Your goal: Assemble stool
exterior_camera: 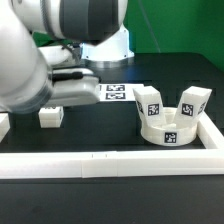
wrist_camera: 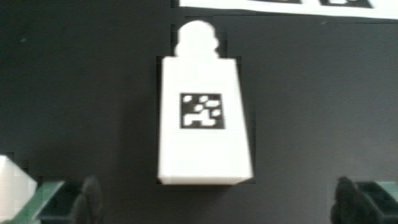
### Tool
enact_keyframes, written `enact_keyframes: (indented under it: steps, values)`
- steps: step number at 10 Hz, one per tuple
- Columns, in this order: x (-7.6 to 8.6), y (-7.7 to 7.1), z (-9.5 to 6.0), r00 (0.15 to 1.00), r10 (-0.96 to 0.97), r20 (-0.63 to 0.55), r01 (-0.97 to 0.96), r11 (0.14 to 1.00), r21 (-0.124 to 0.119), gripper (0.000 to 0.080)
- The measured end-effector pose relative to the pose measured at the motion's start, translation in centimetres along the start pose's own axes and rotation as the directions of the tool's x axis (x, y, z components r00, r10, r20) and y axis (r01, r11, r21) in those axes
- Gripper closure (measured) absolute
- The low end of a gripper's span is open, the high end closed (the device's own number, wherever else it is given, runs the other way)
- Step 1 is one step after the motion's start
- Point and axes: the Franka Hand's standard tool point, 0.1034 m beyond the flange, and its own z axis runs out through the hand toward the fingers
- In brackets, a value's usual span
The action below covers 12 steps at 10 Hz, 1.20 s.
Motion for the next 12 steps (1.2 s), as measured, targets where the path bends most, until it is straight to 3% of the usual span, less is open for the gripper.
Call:
enact_keyframes:
  steps: [1, 6, 8, 12]
  values:
    - [-0.2, 0.1, 0.8, 0.998, 0.041, 0.039, -0.041, 0.999, 0.008, 0.0150]
    - [0.7, 0.4, 1.0, 0.998, 0.063, -0.012, -0.063, 0.998, 0.002, 0.0150]
    - [0.9, 0.7, 2.7, 0.997, 0.081, -0.012, -0.081, 0.997, 0.005, 0.0150]
    - [0.8, 0.8, 4.7, 0.996, 0.087, -0.010, -0.087, 0.996, 0.010, 0.0150]
